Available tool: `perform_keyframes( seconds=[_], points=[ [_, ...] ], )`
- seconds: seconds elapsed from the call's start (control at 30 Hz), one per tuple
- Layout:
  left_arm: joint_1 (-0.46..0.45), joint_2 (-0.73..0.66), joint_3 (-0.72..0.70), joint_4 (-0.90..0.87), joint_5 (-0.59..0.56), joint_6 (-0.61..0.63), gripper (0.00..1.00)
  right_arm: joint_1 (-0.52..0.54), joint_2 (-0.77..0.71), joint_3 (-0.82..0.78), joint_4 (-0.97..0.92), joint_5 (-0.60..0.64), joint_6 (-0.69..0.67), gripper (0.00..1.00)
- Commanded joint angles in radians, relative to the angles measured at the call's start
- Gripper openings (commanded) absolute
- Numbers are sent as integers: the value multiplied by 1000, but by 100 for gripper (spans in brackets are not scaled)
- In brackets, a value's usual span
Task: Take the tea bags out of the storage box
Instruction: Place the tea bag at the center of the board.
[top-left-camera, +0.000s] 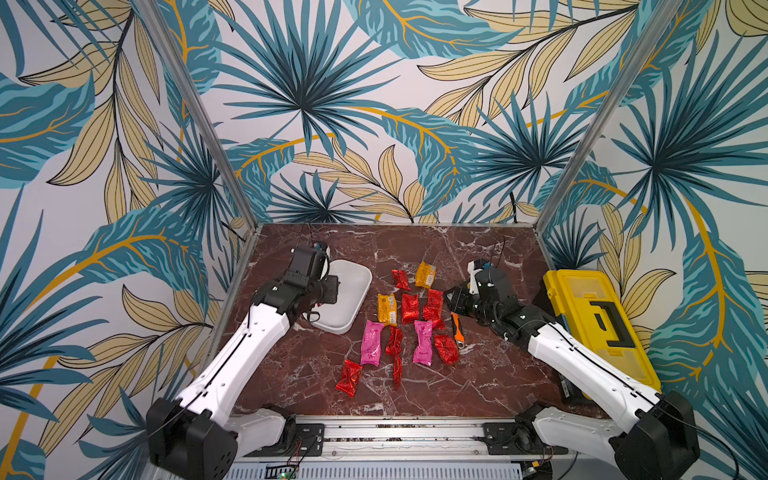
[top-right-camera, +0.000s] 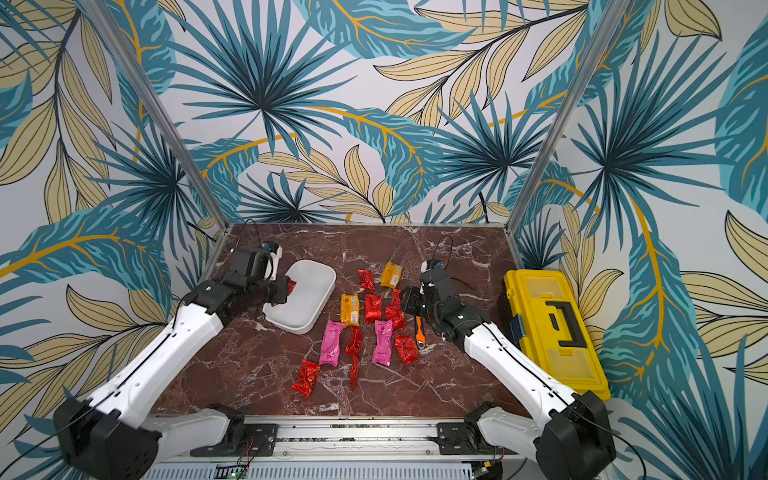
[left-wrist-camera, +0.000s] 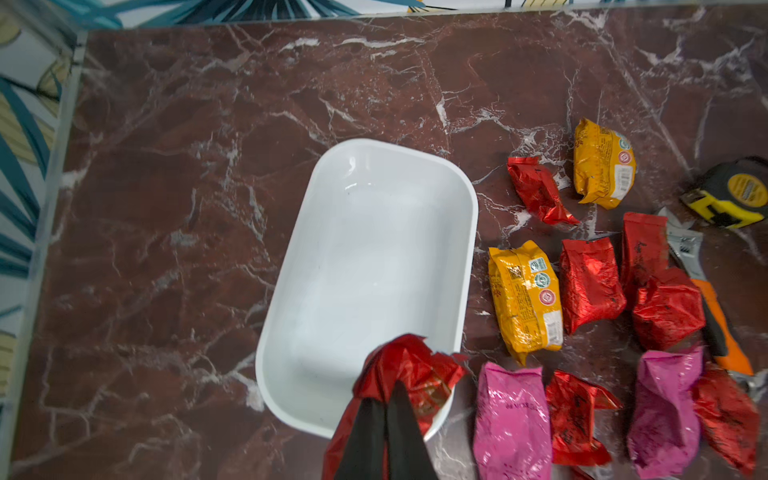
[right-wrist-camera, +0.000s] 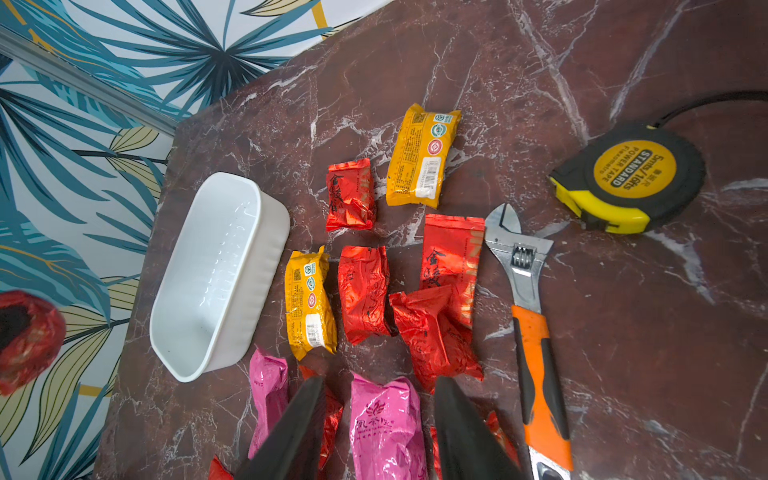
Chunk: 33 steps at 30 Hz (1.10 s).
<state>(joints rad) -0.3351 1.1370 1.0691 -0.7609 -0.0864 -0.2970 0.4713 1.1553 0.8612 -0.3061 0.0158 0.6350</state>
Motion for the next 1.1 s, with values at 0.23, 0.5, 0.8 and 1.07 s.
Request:
perform_keyframes(
  seconds=[0.23, 0.5, 0.8, 1.07],
  points=[
    [-78, -367, -329, -148, 97, -379, 0, 4, -42, -36, -37, 26, -22, 48],
    [-229, -313, -491, -22, 78, -579, 0, 4, -95, -54, -60, 49, -9, 48],
    [-257, -319, -600, 134, -66, -619, 0, 4, -138, -71, -82, 59, -4, 48],
    [-257, -206, -675, 281, -87, -620, 9, 4, -150, -83, -96, 66, 0, 48]
  ],
)
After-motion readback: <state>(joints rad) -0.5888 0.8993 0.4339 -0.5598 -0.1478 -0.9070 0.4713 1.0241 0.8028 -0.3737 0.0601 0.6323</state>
